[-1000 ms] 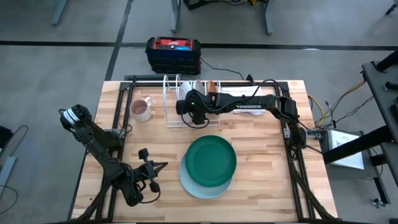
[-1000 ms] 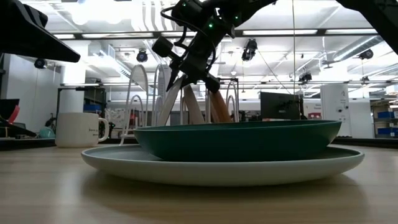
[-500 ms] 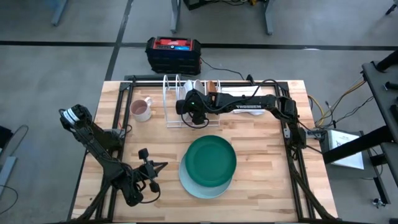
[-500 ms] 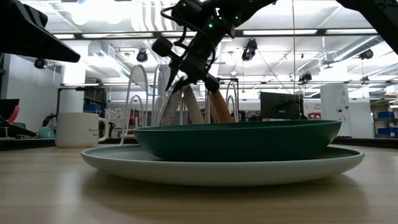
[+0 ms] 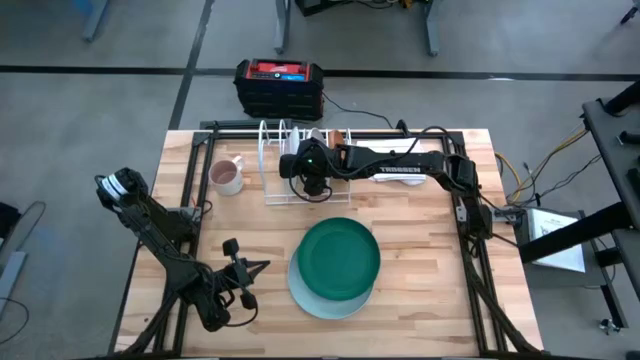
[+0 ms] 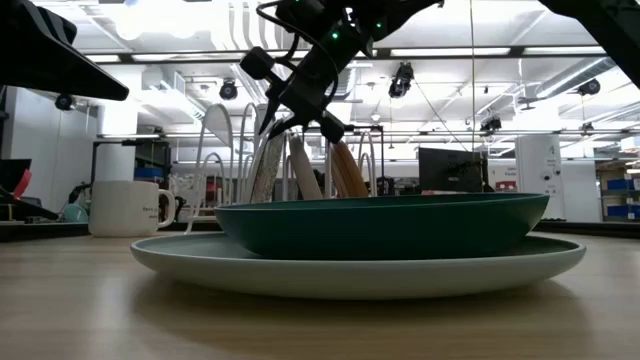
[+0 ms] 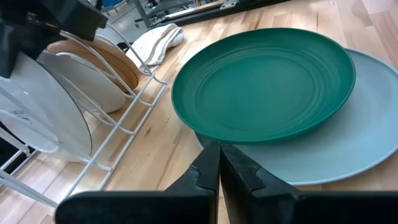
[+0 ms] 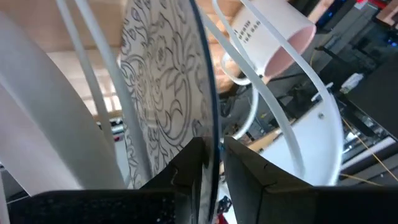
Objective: Sort dishes
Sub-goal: Put the white pattern plate into the dishwasher rack, then put the green plate into the dishwasher rack
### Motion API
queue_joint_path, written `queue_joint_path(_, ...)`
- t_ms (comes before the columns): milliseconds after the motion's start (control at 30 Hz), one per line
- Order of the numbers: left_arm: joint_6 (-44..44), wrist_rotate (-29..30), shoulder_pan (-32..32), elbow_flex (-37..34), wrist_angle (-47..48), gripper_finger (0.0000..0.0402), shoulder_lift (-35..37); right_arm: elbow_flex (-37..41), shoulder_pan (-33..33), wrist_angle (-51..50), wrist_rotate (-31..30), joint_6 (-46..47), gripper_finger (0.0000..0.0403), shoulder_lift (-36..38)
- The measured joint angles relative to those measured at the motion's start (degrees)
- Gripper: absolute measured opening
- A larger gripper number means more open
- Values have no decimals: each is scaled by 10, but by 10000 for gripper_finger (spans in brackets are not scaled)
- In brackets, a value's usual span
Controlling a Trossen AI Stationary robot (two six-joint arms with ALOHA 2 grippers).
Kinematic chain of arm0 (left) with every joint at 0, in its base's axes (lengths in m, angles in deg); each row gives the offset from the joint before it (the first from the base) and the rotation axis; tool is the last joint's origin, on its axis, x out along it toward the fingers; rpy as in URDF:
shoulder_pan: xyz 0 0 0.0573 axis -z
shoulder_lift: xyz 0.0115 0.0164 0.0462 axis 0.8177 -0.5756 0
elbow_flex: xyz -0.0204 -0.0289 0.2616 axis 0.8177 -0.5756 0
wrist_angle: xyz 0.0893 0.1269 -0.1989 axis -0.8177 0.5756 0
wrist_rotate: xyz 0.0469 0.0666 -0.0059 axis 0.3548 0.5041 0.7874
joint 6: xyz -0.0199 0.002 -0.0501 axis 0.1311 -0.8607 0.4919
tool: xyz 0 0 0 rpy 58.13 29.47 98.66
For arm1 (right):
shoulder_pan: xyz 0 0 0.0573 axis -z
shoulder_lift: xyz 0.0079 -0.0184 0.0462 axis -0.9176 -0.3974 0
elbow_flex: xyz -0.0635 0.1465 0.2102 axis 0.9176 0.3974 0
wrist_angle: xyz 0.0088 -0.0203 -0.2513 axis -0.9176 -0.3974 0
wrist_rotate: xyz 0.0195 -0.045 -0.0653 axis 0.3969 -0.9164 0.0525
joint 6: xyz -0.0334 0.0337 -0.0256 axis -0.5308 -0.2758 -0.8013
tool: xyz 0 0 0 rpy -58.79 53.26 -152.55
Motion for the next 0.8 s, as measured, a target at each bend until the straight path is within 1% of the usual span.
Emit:
queue_joint_path(267,0,0,0,0,0,0,0,-26,0,0,-1,1,64,1)
queue_joint_path(600,0,0,0,0,0,0,0,-51,-1,0,-2,4,49,2)
queue_joint_path(800,0,0,0,0,1,0,0,-60,-1,1,-3,9,53,3)
